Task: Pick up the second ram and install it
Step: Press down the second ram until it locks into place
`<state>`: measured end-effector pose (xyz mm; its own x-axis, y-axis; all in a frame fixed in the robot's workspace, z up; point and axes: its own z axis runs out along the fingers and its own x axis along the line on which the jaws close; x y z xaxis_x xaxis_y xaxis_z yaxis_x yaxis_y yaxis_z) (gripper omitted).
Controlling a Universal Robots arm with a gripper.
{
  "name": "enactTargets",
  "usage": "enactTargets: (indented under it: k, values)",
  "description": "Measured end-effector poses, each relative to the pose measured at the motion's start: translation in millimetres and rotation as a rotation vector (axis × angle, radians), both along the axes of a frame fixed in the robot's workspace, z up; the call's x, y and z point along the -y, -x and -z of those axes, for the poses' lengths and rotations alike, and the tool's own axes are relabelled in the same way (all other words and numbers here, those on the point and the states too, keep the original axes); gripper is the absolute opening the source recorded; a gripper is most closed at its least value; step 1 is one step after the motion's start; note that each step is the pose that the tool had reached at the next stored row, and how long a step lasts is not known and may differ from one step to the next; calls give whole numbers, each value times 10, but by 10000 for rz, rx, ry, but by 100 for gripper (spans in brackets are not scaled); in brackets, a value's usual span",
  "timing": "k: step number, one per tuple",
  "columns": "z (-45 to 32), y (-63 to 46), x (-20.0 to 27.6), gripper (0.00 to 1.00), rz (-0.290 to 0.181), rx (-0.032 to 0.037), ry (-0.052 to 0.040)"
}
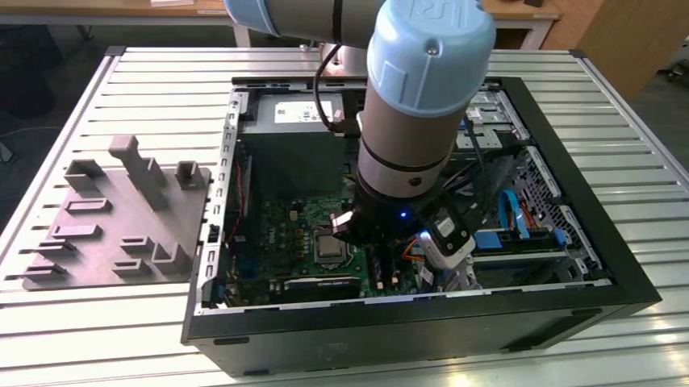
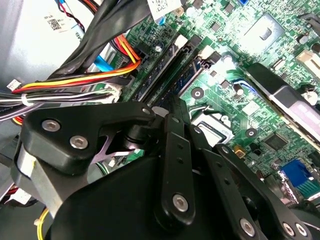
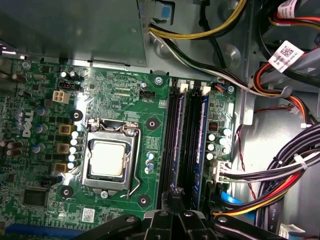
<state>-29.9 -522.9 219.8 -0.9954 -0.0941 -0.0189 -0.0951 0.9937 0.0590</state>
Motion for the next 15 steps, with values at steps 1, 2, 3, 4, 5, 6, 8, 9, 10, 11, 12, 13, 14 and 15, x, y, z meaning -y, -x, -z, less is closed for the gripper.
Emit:
enactTargets:
  k: [1,2,3,4,5,6,8,9,10,11,12,13,14,15]
  values:
    - [6,0,0,10,0,0,1]
    - [12,0,0,10,0,0,1]
    - [13,0,1,10,0,-1,1]
    - [14,0,1,10,0,0,1]
    - [14,0,1,10,0,0,1]
    - [15,0,0,10,0,0,0]
    - [26,0,0,10,0,0,0]
    - [30,0,1,10,0,-1,4]
    - [30,0,1,10,1,-1,4]
    - [30,0,1,10,0,-1,3]
    - [31,0,1,10,1,-1,3]
    - [32,0,1,10,0,0,1]
    - [32,0,1,10,0,0,0]
    - [33,0,1,10,0,0,-1]
